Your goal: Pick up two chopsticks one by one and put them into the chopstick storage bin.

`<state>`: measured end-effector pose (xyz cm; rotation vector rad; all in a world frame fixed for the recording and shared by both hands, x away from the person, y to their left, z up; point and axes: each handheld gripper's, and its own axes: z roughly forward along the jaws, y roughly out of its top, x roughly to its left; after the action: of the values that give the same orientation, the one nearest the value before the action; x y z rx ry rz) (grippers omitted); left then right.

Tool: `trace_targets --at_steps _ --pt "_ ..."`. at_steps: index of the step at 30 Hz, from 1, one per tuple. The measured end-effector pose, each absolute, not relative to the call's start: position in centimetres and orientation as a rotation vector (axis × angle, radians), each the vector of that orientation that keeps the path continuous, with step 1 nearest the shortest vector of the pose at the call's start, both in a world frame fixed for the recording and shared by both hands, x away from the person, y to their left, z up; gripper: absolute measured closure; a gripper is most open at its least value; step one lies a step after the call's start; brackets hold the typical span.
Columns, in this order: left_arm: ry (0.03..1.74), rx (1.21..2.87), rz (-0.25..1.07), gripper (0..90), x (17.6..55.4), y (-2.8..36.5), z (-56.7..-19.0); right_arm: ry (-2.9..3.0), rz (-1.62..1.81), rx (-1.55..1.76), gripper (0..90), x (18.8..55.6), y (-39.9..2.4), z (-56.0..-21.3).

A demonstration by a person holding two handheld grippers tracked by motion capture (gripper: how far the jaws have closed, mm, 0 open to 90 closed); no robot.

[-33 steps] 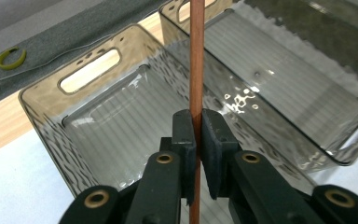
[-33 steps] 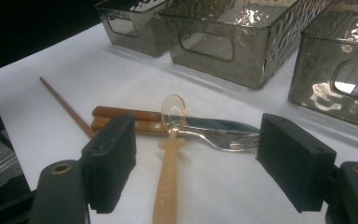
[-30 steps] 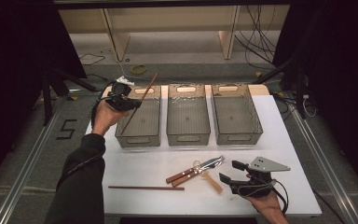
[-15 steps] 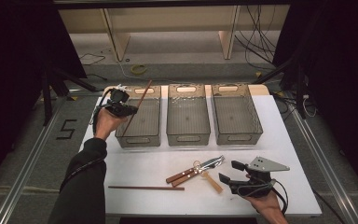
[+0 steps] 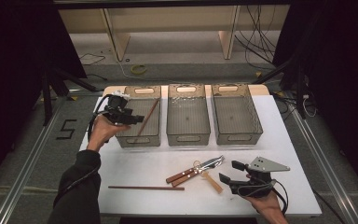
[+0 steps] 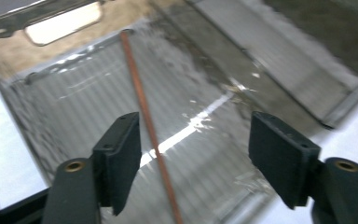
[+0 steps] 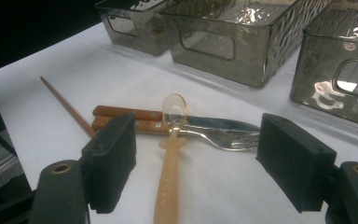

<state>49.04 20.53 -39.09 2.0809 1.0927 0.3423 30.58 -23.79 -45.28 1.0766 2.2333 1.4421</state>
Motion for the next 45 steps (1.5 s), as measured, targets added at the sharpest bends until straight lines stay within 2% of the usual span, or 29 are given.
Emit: trace_targets --at_steps 4,6,9,11,23,37,45 --pt "0.993 2.107 0.282 26.8 46.8 20.1 -39.1 2.232 1.441 1.077 29.0 30.6 -23.8 -45.3" --pt "0.936 2.112 0.246 26.2 45.6 20.0 -39.3 2.233 1.439 1.076 28.9 30.6 -23.8 -45.3" --pt "0.897 2.146 0.267 25.0 44.0 19.6 -39.6 2.232 1.437 1.077 28.9 30.6 -23.7 -45.3" --pt "0.874 2.165 0.215 24.8 43.2 19.3 -39.9 2.232 1.435 1.079 28.9 30.6 -23.7 -45.3" --pt "0.758 2.385 0.239 18.3 39.6 17.1 -41.3 2.228 1.438 1.064 28.9 30.3 -23.6 -45.0" --pt "0.642 2.557 0.205 20.6 37.2 16.2 -42.9 2.226 1.441 1.058 28.9 30.3 -23.5 -45.0" --pt "0.646 2.640 0.171 23.9 36.5 15.9 -43.9 2.227 1.441 1.054 28.9 30.3 -23.5 -45.0"
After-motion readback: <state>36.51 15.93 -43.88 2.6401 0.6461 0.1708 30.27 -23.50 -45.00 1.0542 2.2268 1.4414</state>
